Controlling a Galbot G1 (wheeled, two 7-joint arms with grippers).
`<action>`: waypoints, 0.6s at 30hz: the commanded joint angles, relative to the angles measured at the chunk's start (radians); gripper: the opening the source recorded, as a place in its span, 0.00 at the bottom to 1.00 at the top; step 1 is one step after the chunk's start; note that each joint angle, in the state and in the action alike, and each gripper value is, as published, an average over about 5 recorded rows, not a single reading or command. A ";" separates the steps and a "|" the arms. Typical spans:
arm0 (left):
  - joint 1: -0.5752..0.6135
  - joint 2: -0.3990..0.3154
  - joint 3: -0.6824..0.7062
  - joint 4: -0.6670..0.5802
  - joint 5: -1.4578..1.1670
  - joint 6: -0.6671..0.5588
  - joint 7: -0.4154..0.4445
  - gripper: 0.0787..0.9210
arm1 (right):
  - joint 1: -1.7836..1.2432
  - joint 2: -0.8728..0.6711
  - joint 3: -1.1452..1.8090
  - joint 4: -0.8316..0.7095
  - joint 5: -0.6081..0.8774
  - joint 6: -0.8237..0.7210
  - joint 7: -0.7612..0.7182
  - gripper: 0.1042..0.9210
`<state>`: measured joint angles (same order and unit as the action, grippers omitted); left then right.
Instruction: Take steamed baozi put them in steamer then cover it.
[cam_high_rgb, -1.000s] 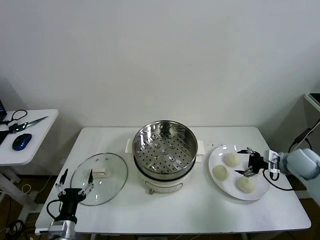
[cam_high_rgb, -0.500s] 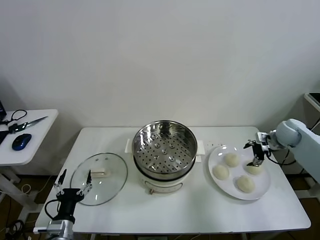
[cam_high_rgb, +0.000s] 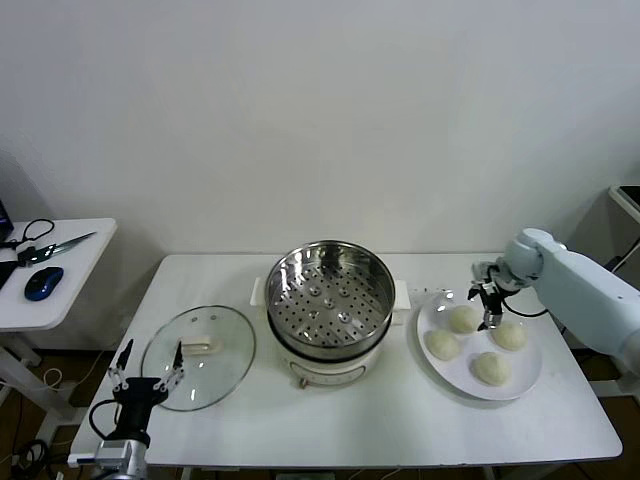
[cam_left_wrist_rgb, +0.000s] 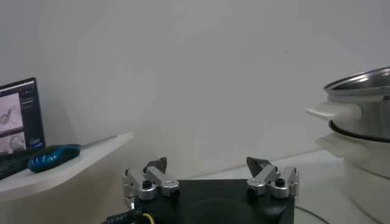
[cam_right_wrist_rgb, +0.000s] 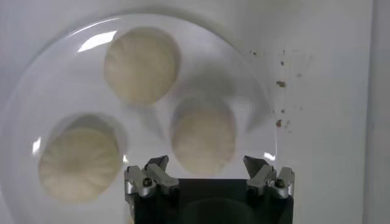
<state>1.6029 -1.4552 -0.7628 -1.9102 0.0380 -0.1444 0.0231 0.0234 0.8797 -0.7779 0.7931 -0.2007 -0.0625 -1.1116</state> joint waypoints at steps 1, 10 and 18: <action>0.002 -0.004 0.002 0.000 0.005 0.002 -0.001 0.88 | 0.005 0.068 -0.019 -0.083 -0.034 0.012 -0.009 0.88; 0.004 -0.002 0.000 -0.002 0.006 0.003 -0.004 0.88 | 0.004 0.079 -0.013 -0.099 -0.041 0.027 -0.014 0.88; 0.012 0.001 -0.001 -0.010 0.008 0.004 -0.006 0.88 | 0.002 0.075 0.008 -0.098 -0.039 0.046 -0.018 0.81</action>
<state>1.6118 -1.4568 -0.7639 -1.9168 0.0443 -0.1414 0.0178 0.0237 0.9420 -0.7767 0.7093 -0.2332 -0.0261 -1.1275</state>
